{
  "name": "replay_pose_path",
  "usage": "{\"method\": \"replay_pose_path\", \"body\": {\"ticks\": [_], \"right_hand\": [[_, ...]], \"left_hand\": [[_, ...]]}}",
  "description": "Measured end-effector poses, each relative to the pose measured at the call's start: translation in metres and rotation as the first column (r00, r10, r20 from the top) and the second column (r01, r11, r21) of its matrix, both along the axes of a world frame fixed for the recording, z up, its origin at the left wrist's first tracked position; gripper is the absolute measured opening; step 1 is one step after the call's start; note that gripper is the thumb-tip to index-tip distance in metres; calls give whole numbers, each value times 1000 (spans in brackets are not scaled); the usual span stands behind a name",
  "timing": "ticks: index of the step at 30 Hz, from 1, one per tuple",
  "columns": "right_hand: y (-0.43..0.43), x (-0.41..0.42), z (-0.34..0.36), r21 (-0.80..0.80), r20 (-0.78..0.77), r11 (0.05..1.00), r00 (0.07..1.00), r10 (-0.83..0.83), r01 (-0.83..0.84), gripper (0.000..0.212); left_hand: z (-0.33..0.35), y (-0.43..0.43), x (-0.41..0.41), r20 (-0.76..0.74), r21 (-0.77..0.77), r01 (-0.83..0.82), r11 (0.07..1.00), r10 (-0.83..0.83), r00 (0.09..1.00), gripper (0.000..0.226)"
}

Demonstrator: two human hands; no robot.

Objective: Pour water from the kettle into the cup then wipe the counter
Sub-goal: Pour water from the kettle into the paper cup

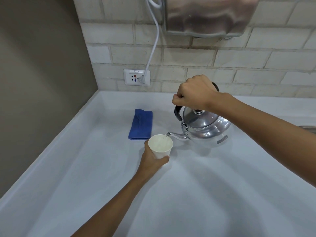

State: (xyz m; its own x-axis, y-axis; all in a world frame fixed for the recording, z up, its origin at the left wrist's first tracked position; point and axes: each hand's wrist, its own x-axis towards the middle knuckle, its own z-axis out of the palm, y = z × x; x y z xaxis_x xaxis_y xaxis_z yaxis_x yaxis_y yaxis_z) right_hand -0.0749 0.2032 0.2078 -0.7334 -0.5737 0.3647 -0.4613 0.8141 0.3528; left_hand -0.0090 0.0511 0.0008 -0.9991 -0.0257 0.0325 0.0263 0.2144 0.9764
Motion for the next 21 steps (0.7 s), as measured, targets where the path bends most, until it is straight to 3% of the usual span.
{"method": "replay_pose_path", "body": {"ticks": [21], "right_hand": [[-1,3,7,57,33,998,999,-19,17,42]], "left_hand": [[1,0,1,-11,14,-3,1000,4,1000,75]]}}
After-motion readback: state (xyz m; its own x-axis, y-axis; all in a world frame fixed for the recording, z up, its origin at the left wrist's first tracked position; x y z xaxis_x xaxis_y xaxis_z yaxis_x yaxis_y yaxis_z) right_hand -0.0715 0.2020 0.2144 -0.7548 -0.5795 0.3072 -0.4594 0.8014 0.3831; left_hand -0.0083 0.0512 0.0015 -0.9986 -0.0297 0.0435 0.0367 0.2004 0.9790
